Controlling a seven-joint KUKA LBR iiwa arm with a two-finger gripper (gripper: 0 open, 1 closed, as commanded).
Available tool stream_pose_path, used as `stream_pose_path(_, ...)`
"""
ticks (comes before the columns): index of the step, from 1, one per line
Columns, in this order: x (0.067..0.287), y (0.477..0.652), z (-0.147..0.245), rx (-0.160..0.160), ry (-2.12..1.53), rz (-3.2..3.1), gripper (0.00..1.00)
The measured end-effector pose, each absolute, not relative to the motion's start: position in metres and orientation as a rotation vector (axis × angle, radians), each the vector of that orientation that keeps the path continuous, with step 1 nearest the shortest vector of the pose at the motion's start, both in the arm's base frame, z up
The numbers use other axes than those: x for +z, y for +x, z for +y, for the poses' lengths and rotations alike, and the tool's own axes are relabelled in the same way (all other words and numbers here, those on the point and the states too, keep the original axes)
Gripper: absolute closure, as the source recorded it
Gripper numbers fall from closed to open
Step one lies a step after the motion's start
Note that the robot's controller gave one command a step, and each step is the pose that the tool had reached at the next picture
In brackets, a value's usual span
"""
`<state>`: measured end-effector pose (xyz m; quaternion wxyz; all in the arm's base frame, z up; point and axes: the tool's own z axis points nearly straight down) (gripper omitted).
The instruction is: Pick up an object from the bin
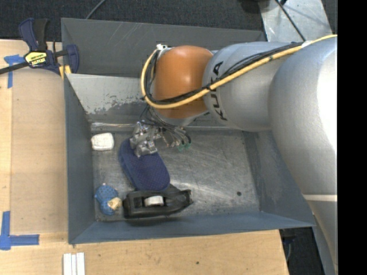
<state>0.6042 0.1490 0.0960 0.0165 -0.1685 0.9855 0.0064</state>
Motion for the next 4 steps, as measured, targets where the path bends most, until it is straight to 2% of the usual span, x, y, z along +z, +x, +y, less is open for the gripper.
stream_pose_path(2,0.094,0.598,0.153,0.011,-0.542,3.057,1.0)
stream_pose_path(3,0.099,0.601,0.153,0.008,-0.456,3.087,1.0)
stream_pose_path(4,0.094,0.601,0.138,0.012,-0.479,3.068,1.0)
